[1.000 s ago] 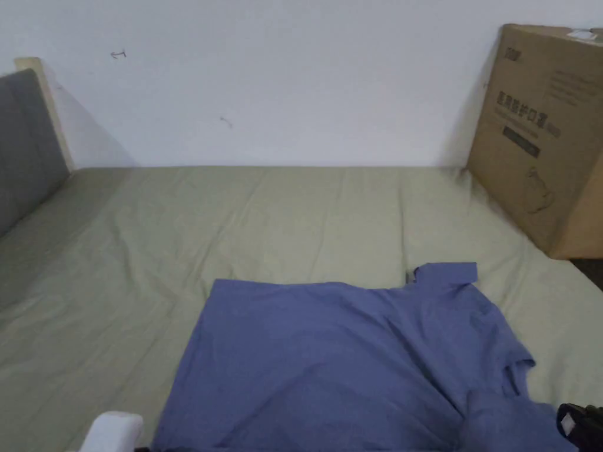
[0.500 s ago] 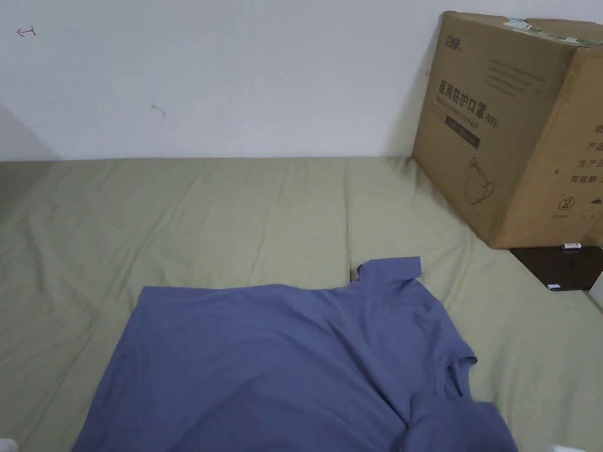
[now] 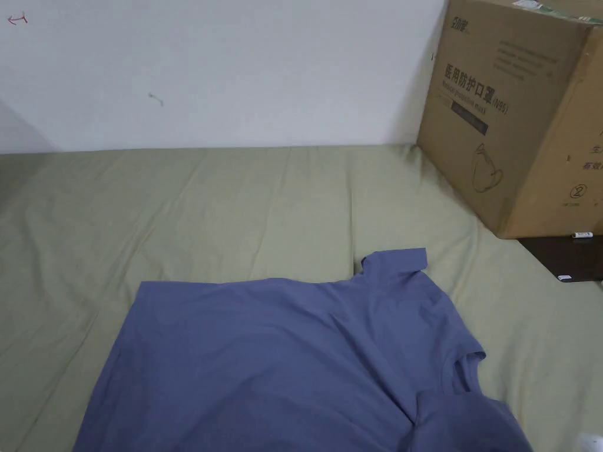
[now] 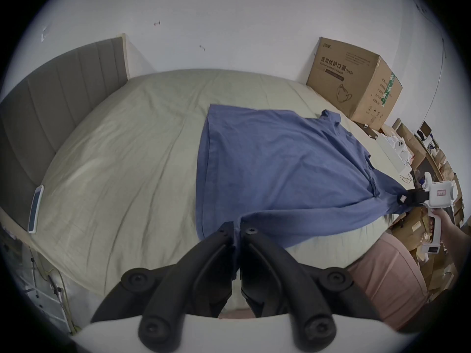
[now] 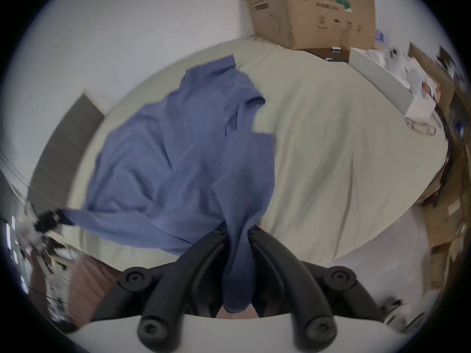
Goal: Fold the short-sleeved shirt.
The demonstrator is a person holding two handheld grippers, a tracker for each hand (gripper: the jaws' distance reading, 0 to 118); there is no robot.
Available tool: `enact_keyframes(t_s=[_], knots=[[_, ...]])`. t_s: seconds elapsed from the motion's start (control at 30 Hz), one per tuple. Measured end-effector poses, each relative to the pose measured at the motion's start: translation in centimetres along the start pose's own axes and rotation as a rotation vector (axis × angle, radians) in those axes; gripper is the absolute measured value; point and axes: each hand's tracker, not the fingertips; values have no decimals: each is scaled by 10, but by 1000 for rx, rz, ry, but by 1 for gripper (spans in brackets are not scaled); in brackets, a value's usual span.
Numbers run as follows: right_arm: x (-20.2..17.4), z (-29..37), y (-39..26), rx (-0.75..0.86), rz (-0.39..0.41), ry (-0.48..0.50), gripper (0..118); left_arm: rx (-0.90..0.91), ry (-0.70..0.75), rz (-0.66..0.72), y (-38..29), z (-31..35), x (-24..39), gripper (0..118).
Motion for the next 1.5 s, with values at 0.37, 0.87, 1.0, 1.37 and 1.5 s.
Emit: enact_keyframes(t_s=[0.37,0.87,1.0,1.37,1.5], knots=[[-22,-29,112,88,-49,33,6,68,42,44,96,-89,-10,4],[-44,-135,168,122,-63,-152,118,30,74,100,112,-163,-25,112],[-56,-74,141,312,-51,-102,118,112,32,126,102,-121,-22,112],[-127,66,38,504,148,41,0,254,-12,135,41,12,13,0],[-128,57,41,453,105,146,0,137,69,77,58,-10,-4,0]])
